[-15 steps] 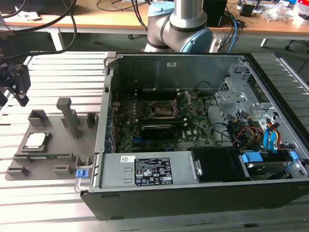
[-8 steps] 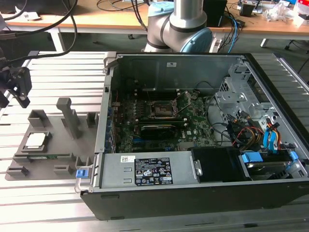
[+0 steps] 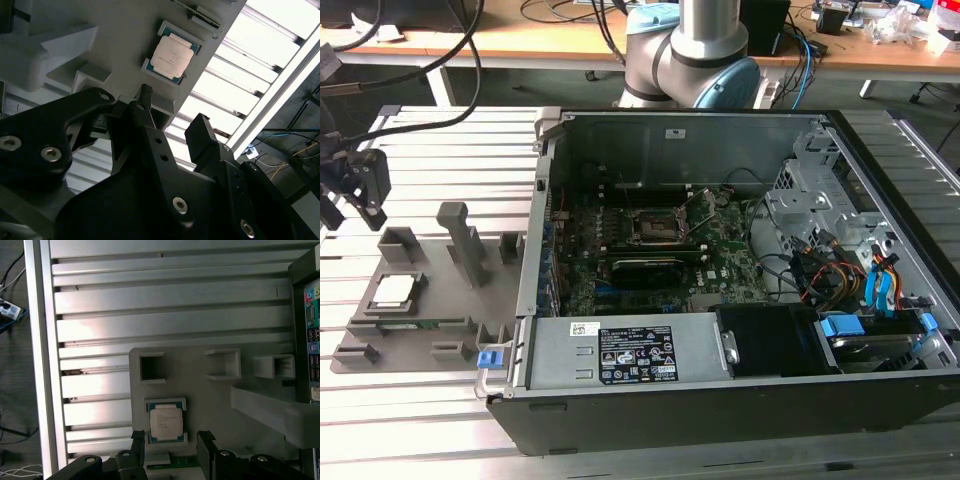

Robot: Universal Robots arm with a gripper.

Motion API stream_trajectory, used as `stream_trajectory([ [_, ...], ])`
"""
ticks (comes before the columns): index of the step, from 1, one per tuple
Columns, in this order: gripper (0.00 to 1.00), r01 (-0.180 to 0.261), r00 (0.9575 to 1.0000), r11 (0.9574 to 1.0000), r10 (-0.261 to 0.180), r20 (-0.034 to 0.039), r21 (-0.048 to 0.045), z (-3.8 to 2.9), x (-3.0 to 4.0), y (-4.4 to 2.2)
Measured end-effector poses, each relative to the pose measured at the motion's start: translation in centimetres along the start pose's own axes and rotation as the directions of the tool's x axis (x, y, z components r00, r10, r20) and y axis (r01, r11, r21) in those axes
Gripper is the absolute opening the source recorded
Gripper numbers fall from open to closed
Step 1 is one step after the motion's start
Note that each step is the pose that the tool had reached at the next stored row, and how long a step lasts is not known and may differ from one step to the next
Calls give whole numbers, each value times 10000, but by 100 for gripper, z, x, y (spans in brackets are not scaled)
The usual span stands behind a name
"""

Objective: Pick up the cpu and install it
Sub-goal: 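Pick up the cpu and move it towards the insertion slot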

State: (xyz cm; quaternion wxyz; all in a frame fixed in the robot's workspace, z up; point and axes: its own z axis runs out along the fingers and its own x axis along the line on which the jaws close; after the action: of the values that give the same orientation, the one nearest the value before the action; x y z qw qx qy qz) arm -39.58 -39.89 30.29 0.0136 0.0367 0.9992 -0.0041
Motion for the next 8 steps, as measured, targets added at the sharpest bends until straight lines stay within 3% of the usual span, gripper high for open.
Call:
stream_trajectory([
  [8, 54, 0, 10000, 10000, 0, 0, 0, 96, 3, 1],
])
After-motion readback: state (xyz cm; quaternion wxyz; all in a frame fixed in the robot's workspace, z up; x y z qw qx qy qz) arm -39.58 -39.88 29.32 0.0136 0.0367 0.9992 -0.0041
